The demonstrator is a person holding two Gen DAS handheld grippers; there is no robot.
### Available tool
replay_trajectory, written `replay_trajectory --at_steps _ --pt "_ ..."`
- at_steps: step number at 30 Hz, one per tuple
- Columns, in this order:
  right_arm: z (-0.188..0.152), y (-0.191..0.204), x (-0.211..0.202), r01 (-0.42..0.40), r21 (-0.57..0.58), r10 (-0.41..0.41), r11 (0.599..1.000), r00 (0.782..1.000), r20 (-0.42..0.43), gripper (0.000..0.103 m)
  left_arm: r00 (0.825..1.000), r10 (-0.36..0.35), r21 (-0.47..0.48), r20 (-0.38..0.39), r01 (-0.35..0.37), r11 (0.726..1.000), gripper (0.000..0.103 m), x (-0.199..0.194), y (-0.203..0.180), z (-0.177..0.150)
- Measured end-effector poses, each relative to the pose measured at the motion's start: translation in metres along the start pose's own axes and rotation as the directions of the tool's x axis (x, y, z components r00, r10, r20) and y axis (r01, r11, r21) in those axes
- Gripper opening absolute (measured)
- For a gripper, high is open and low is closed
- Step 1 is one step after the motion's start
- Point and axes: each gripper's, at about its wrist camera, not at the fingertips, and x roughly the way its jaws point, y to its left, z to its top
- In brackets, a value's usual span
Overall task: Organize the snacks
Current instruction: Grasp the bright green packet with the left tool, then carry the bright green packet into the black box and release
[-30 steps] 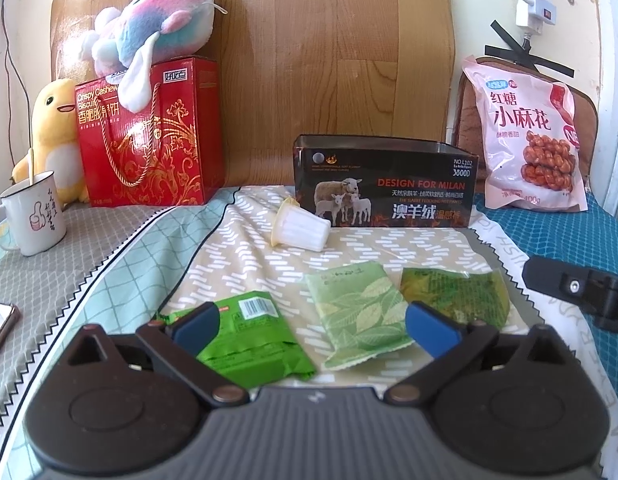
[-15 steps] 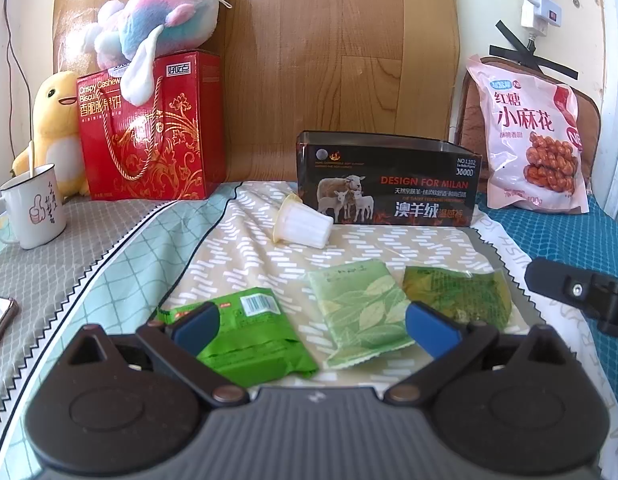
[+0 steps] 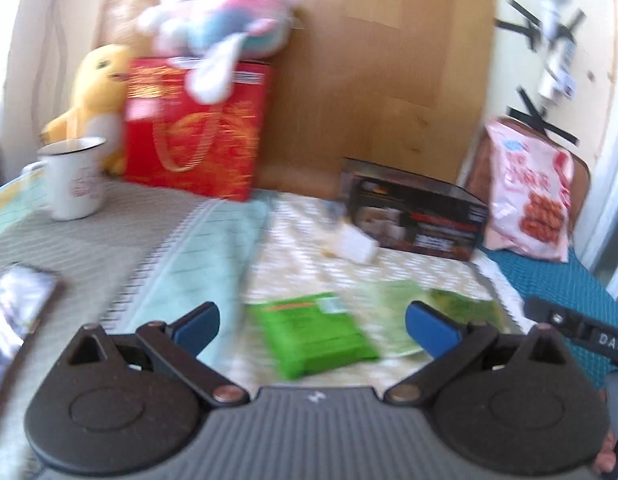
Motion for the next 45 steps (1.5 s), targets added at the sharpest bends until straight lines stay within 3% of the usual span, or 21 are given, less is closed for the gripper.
replay_trajectory --at_steps 4,8,11,16,19,25,29,31,34,38,42,45 --pt "0.0 0.006 -0.001 -0.033 -0.038 0.033 0.999 0.999 -0.008 0.093 0.999 0.001 -0.099 -0.054 -0.006 0.995 0.102 -0.008 0.042 0.006" --pt "0.002 0.014 0.003 -0.116 -0.039 0.112 0.992 0.99 -0.087 0.089 0.992 -0.087 -0.148 -0.087 0.073 0.986 0.097 -0.003 0.056 0.013" --pt "0.007 0.028 0.006 -0.214 -0.036 0.205 0.976 0.965 -0.162 0.075 0.981 -0.164 -0.161 -0.107 0.145 0.976 0.089 0.006 0.055 0.021" --pt "0.012 0.077 0.011 -0.35 -0.167 0.304 0.922 0.919 -0.249 0.065 0.957 -0.239 -0.22 -0.167 0.2 0.955 0.067 0.035 0.053 0.03" --pt "0.009 0.106 0.026 -0.402 -0.263 0.318 0.877 0.896 -0.31 0.065 0.943 -0.265 -0.239 -0.201 0.215 0.947 0.065 0.046 0.052 0.028" --pt "-0.003 0.14 0.066 -0.435 -0.401 0.262 0.806 0.87 -0.418 0.067 0.93 -0.228 -0.18 -0.287 0.181 0.967 0.067 0.065 0.039 0.02" --pt "-0.007 0.151 0.079 -0.478 -0.461 0.253 0.748 0.847 -0.468 0.067 0.94 -0.205 -0.129 -0.273 0.175 0.976 0.068 0.07 0.03 0.017" --pt "-0.006 0.15 0.083 -0.496 -0.429 0.269 0.755 0.831 -0.487 0.07 0.941 -0.204 -0.125 -0.27 0.176 0.976 0.062 0.072 0.027 0.017" --pt "-0.008 0.147 0.074 -0.492 -0.434 0.274 0.754 0.837 -0.473 0.065 0.944 -0.183 -0.107 -0.276 0.159 0.982 0.05 0.072 0.025 0.018" --pt "-0.008 0.128 0.061 -0.489 -0.376 0.309 0.787 0.84 -0.446 0.049 0.932 -0.224 -0.151 -0.286 0.187 0.971 0.04 0.067 0.031 0.018" --pt "-0.011 0.119 0.053 -0.486 -0.33 0.339 0.809 0.846 -0.412 0.032 0.932 -0.226 -0.146 -0.283 0.191 0.971 0.038 0.062 0.024 0.021" --pt "-0.002 0.118 0.049 -0.465 -0.338 0.347 0.818 0.869 -0.354 0.031 0.948 -0.224 -0.096 -0.227 0.207 0.974 0.038 0.056 0.009 0.04"
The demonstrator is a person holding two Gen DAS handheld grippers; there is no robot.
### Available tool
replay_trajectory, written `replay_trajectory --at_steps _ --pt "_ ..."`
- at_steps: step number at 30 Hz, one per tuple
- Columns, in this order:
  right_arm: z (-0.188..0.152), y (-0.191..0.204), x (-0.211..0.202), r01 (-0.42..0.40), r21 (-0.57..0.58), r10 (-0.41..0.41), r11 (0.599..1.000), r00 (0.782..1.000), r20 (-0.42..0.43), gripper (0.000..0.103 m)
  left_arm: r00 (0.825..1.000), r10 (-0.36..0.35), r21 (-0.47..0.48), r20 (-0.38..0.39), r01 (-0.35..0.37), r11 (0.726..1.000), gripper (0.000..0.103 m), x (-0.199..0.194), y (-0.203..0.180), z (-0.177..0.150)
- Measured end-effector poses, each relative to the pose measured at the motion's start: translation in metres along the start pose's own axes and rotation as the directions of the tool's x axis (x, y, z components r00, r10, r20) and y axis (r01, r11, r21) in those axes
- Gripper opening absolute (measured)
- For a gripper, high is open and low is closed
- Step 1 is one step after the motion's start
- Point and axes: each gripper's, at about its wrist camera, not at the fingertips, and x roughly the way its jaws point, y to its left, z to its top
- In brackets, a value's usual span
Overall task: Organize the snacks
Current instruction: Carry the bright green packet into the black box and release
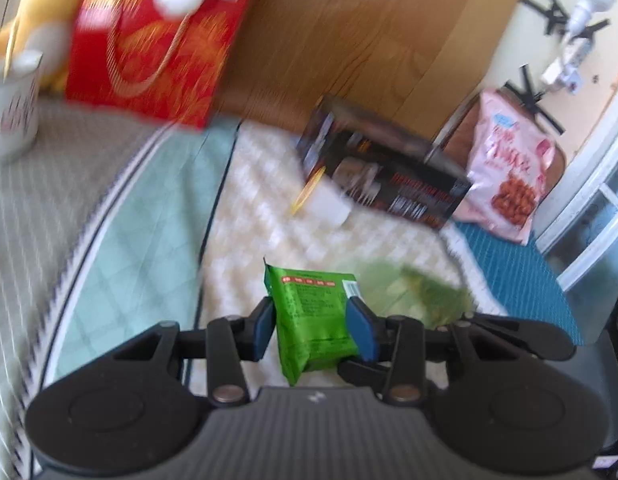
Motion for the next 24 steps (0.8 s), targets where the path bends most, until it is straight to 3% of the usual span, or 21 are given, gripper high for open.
replay_trajectory --at_steps 4,7,11,18,21,24 --pt "0.018 -0.019 -0.017 0.036 0.064 -0.043 0.997 0.993 0.111 0.031 0.996 -0.045 0.045 0.071 0.042 0.998 0.038 -0.005 -0.022 0.037" --pt "0.033 -0.035 -0.028 0.104 0.077 -0.117 0.992 0.975 0.191 0.031 0.988 -0.097 0.096 0.123 0.086 0.992 0.038 0.002 -0.045 0.07" --pt "0.052 -0.07 -0.033 0.191 0.118 -0.214 0.974 0.948 0.236 0.03 0.98 -0.134 0.151 0.147 0.111 0.982 0.04 0.033 -0.072 0.11" --pt "0.07 -0.139 -0.003 0.313 0.159 -0.341 0.936 0.918 0.201 0.026 0.986 -0.141 0.17 0.092 0.124 0.978 0.041 0.118 -0.088 0.152" --pt "0.073 -0.165 0.011 0.373 0.199 -0.402 0.906 0.905 0.135 0.027 0.994 -0.091 0.207 0.052 0.079 0.975 0.057 0.152 -0.094 0.153" --pt "0.066 -0.186 0.003 0.347 0.297 -0.396 0.89 0.91 0.122 0.028 0.996 -0.07 0.204 0.06 0.056 0.977 0.058 0.156 -0.089 0.151"
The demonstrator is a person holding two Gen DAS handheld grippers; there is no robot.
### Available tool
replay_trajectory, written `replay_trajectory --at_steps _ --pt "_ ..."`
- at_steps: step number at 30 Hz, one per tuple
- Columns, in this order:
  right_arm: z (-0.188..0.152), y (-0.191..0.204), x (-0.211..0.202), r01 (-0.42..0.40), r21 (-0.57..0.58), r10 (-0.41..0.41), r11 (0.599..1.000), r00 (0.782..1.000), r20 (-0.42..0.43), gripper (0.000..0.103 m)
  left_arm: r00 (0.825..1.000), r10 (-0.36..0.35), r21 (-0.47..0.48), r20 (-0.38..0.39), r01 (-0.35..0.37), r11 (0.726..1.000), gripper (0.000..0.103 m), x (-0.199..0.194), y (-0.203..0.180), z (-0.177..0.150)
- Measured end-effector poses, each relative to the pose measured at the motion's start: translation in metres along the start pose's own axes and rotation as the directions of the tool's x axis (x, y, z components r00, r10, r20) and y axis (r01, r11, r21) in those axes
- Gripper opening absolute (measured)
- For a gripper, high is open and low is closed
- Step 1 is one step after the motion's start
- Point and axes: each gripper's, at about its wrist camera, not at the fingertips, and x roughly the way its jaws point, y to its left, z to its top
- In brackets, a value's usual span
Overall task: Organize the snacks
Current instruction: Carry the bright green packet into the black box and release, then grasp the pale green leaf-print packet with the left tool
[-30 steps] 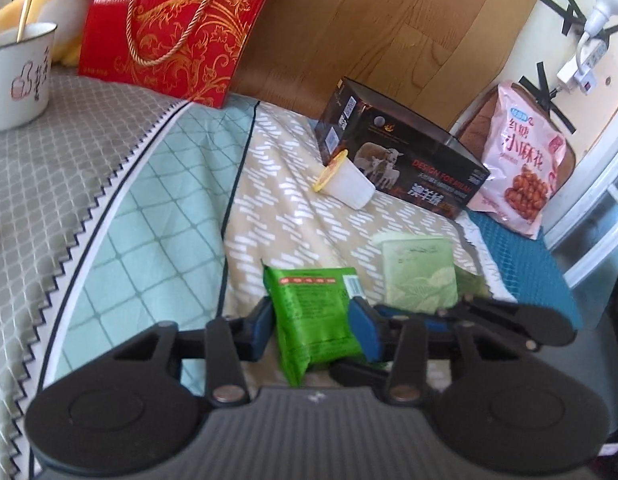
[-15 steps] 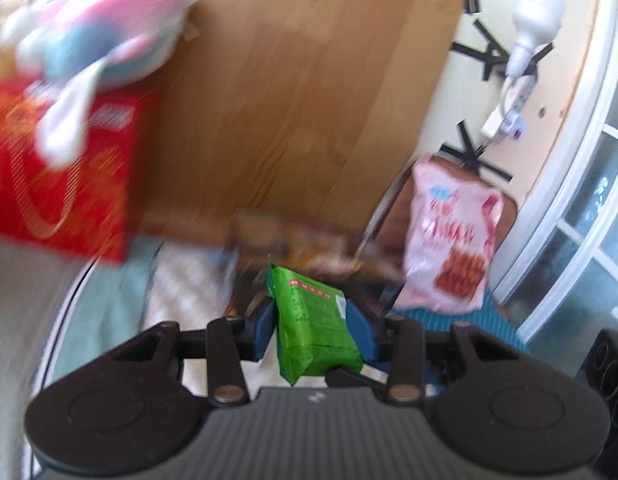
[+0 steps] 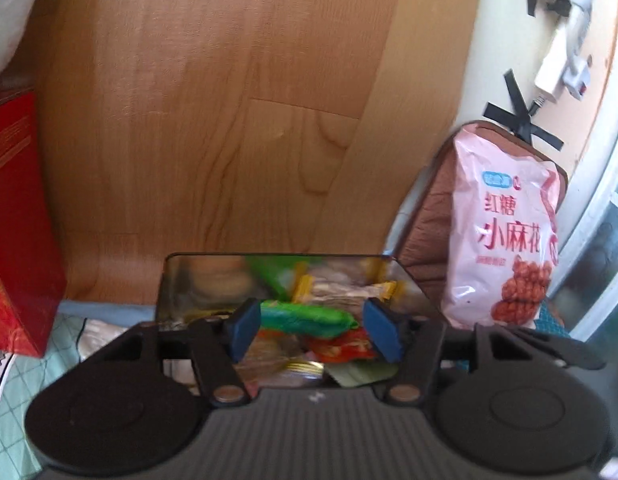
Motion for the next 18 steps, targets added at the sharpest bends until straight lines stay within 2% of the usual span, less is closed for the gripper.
replay_trajectory --at_steps 2,3,5,7,9,11,13,15,18 --pt "-0.002 -0.011 -0.009 -0.014 0.043 0.014 0.999 1.0 0.01 0.03 0.999 -0.022 -0.042 0.029 0.023 0.999 0.059 -0.014 0.012 -0.002" --pt "-0.004 -0.016 -0.015 -0.021 0.059 0.02 0.998 1.0 0.009 0.036 0.999 -0.021 -0.061 0.042 0.023 0.998 0.059 -0.023 0.019 -0.004" --pt "-0.01 -0.021 -0.027 -0.049 0.098 0.05 0.994 0.999 -0.001 0.039 0.999 -0.017 -0.092 0.045 0.021 0.996 0.061 -0.04 0.029 -0.013" --pt "-0.016 -0.02 -0.039 -0.09 0.114 0.091 0.989 0.996 -0.005 0.047 0.999 -0.02 -0.105 0.026 0.022 0.994 0.061 -0.055 0.036 -0.024" --pt "-0.022 -0.013 -0.052 -0.146 0.114 0.149 0.983 0.989 -0.018 0.048 1.0 -0.01 -0.102 -0.007 0.009 0.995 0.061 -0.07 0.038 -0.042" --pt "-0.031 0.0 -0.068 -0.187 0.064 0.188 0.98 0.982 -0.023 0.051 0.999 -0.012 -0.101 -0.039 0.008 0.995 0.061 -0.085 0.04 -0.063" --pt "-0.042 0.014 -0.08 -0.248 0.033 0.25 0.968 0.966 -0.059 0.059 0.996 -0.037 -0.124 -0.084 0.026 0.992 0.061 -0.094 0.041 -0.084" --pt "-0.054 0.029 -0.083 -0.303 0.006 0.301 0.953 0.945 -0.126 0.061 0.989 -0.071 -0.163 -0.128 0.05 0.985 0.061 -0.101 0.042 -0.104" --pt "-0.08 0.06 -0.08 -0.339 -0.069 0.316 0.938 0.92 -0.232 0.061 0.981 -0.089 -0.182 -0.173 0.057 0.982 0.058 -0.103 0.038 -0.126"
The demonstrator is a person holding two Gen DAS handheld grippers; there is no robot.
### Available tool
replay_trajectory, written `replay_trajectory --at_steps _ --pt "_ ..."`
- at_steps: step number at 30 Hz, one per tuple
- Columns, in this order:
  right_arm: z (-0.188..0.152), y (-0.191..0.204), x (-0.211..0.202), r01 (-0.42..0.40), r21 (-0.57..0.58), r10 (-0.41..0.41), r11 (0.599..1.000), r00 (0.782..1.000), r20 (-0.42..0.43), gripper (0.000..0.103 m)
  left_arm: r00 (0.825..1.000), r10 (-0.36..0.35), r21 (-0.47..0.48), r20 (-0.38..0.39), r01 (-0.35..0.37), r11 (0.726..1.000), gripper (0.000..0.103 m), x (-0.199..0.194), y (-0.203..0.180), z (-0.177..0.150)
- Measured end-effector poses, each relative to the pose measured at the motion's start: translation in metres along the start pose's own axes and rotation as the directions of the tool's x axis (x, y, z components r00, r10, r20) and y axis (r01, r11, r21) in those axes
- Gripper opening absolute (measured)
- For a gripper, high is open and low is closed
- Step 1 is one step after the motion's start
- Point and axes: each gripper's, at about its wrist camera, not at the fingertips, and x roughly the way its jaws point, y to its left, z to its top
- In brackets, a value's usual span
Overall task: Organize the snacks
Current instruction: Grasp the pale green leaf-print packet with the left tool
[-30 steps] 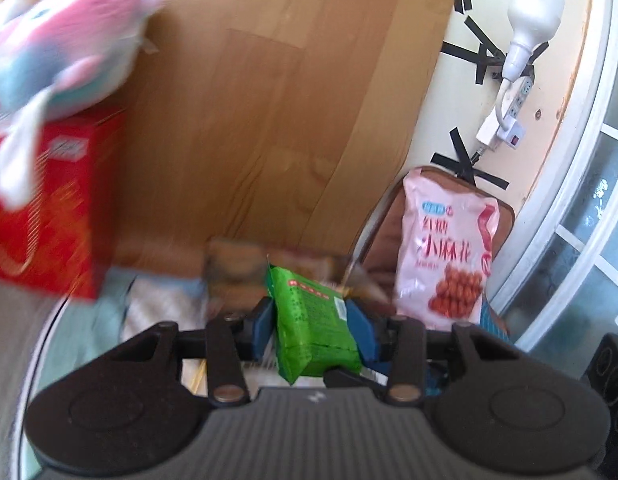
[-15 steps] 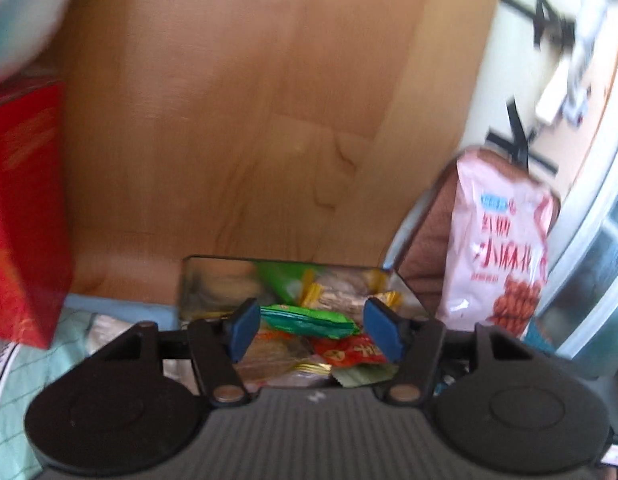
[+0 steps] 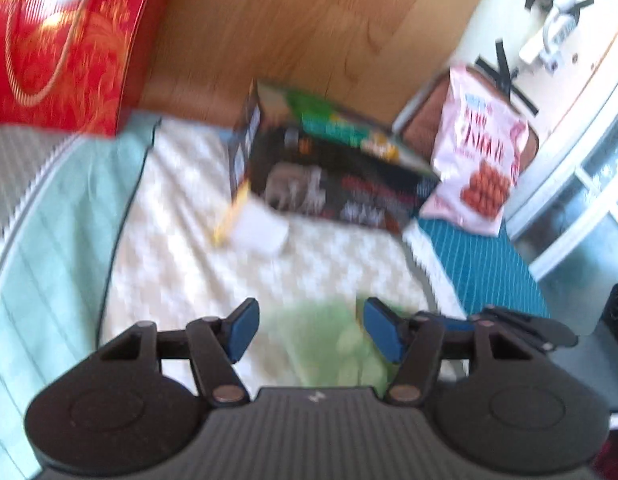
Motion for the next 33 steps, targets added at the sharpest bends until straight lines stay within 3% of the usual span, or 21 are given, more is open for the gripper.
replay_trajectory --at_steps 3,6,10,14,21,24,26,27,29,33 --pt "-0.011 0.019 0.016 0.005 0.012 -0.004 1.0 0.999 -0.049 0.06 0.999 0.004 -0.019 -0.041 -0.005 1.0 0.042 0.003 0.001 -0.015" --pt "-0.01 0.047 0.019 -0.157 0.047 0.16 0.986 0.985 -0.064 0.06 0.999 0.037 -0.018 -0.007 -0.037 0.999 0.044 -0.01 0.004 -0.018" --pt "-0.009 0.091 0.016 -0.209 -0.117 0.204 0.971 0.977 -0.055 0.058 0.996 0.058 -0.083 0.061 -0.053 0.995 0.05 -0.04 0.023 -0.017" --pt "-0.004 0.073 0.005 -0.149 -0.095 0.147 0.984 0.989 -0.022 0.058 0.993 0.086 -0.111 0.084 -0.076 0.991 0.054 -0.063 0.036 -0.027" --pt "-0.007 0.03 0.015 0.016 -0.018 -0.016 1.0 1.0 -0.017 0.06 1.0 0.008 -0.128 0.02 -0.005 0.992 0.054 -0.05 0.031 -0.041" --pt "-0.007 0.022 0.032 -0.021 0.003 0.021 1.0 0.997 -0.077 0.06 1.0 0.002 -0.115 0.002 -0.002 0.993 0.045 -0.039 0.023 -0.04" --pt "-0.008 0.02 0.037 -0.065 0.021 0.066 0.998 0.994 -0.086 0.059 0.999 0.039 -0.106 -0.014 -0.04 0.993 0.029 -0.03 0.021 -0.04" --pt "-0.007 0.021 0.039 -0.077 0.024 0.079 0.997 0.993 -0.085 0.05 0.999 0.041 -0.111 -0.019 -0.043 0.993 0.029 -0.027 0.022 -0.04" --pt "-0.007 0.026 0.04 -0.101 0.036 0.104 0.994 0.99 -0.091 0.042 1.0 0.019 -0.133 -0.014 -0.021 0.991 0.027 -0.028 0.024 -0.04" --pt "-0.016 0.043 0.022 -0.063 -0.012 0.062 0.998 0.995 -0.076 0.037 1.0 0.007 -0.099 -0.019 -0.009 0.995 0.026 -0.027 0.016 -0.04"
